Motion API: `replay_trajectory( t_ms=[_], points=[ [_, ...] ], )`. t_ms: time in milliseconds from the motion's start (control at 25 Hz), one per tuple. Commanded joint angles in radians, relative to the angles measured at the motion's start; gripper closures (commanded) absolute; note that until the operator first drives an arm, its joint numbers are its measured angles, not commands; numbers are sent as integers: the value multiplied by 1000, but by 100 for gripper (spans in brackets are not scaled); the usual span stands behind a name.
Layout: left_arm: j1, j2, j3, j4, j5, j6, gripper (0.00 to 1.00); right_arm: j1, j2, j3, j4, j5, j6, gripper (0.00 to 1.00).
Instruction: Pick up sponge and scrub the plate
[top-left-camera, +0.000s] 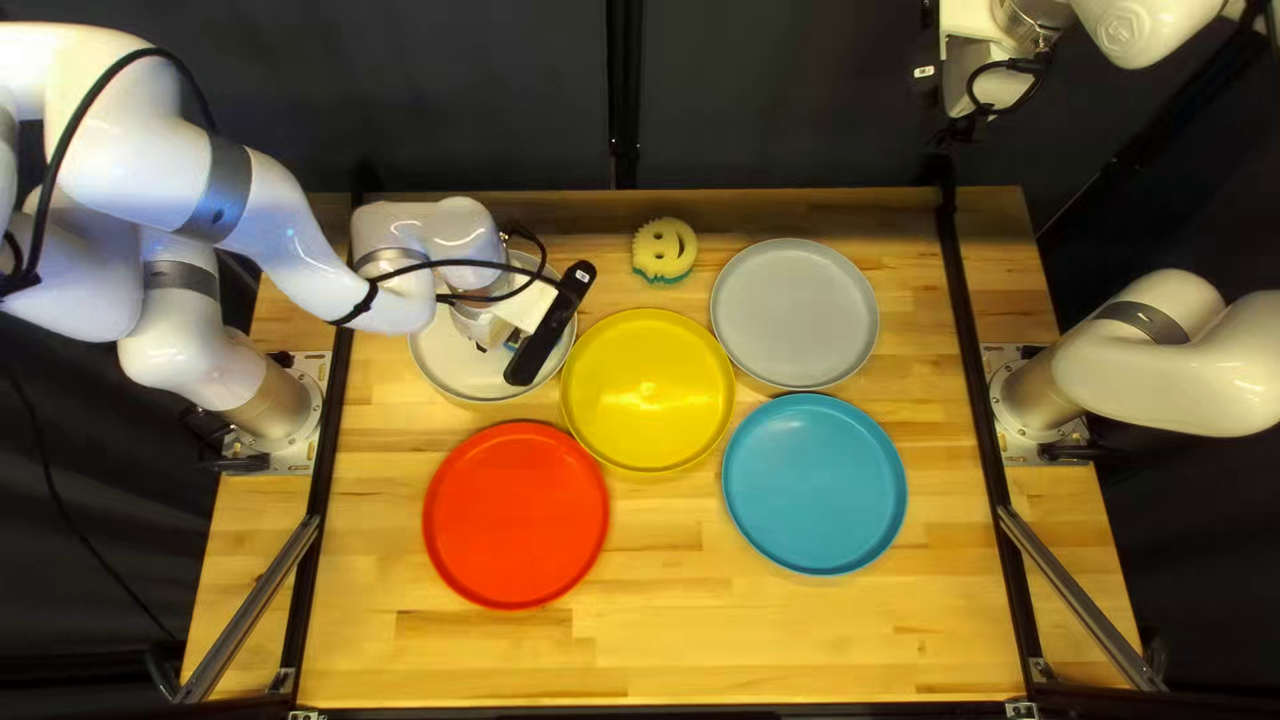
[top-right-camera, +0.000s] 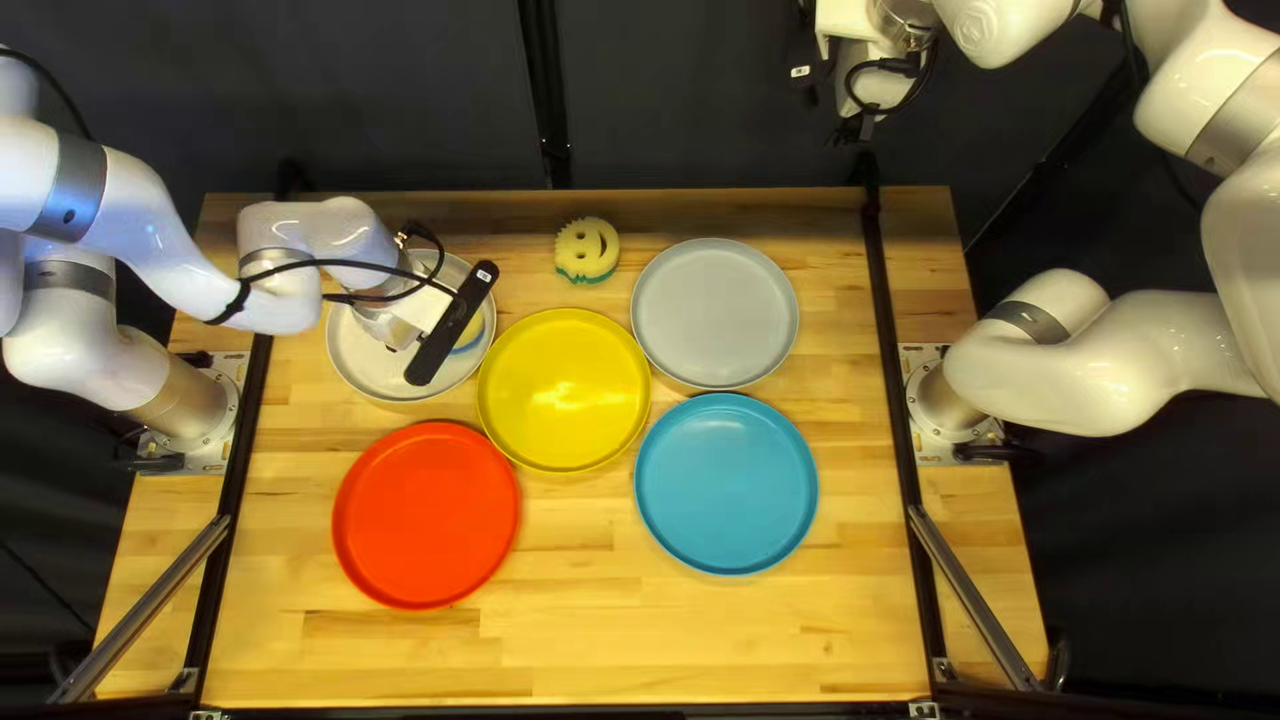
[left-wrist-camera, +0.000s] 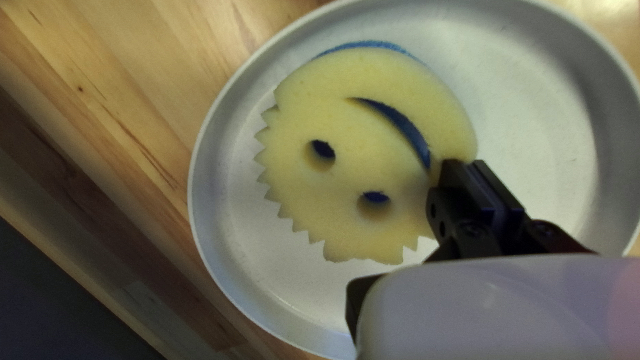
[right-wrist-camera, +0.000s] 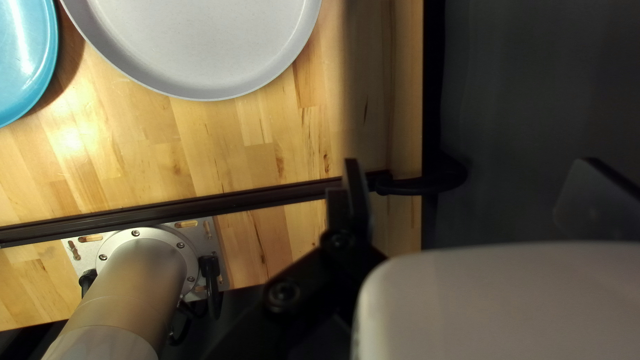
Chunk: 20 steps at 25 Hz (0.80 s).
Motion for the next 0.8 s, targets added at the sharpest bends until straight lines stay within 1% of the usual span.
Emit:
replay_trajectory(
  t_ms=[40, 160, 280, 440, 600, 760, 800],
  points=[
    [67, -25, 32, -8, 0, 61, 100, 0, 0, 0, 0, 0, 0, 0],
    [127, -48, 49, -17, 15, 113, 100, 0, 0, 0, 0, 0, 0, 0],
    [185, -93, 71, -21, 50, 156, 100, 0, 0, 0, 0, 0, 0, 0],
    [213, -130, 92, -23, 78, 166, 100, 0, 0, 0, 0, 0, 0, 0],
    [203, -119, 96, -26, 71, 152, 100, 0, 0, 0, 0, 0, 0, 0],
    [138, -82, 75, -36, 53, 103, 100, 0, 0, 0, 0, 0, 0, 0],
    [105, -63, 63, -43, 43, 80, 100, 0, 0, 0, 0, 0, 0, 0]
  ],
)
